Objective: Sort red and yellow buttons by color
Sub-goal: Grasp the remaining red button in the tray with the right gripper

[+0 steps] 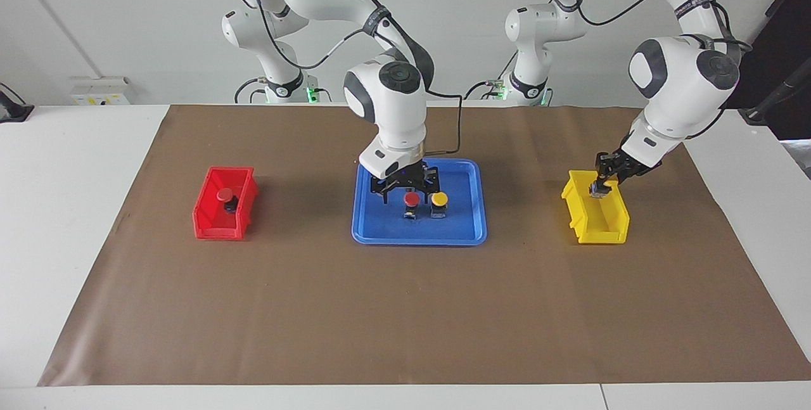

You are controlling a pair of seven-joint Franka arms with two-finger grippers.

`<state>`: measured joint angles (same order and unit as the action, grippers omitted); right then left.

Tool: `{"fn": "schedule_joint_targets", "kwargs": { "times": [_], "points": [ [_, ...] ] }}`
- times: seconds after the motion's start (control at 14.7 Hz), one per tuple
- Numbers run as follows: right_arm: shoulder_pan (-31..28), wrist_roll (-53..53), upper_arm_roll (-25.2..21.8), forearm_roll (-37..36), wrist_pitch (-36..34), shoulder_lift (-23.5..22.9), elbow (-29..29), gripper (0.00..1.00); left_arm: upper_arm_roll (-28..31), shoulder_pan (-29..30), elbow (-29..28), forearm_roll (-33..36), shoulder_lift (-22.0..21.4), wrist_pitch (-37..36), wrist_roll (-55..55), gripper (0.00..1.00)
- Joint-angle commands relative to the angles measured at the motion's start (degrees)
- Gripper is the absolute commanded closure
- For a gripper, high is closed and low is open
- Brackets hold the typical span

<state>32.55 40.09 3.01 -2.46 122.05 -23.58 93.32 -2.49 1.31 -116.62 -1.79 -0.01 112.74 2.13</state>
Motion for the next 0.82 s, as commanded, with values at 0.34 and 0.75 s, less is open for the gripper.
{"fn": "schedule_joint_targets", "kwargs": {
  "times": [0.34, 0.75],
  "points": [
    [1.02, 0.96, -0.19, -1.05, 1.00, -0.24, 2.38, 0.20, -0.32, 0.53, -9.50, 1.71, -2.28, 7.57, -2.66, 0.98],
    [1.46, 1.13, -0.19, -1.05, 5.13, 0.99, 7.22, 0.28, -0.32, 2.20, -11.79, 1.71, -1.40, 12.15, -1.87, 0.92]
  ]
}}
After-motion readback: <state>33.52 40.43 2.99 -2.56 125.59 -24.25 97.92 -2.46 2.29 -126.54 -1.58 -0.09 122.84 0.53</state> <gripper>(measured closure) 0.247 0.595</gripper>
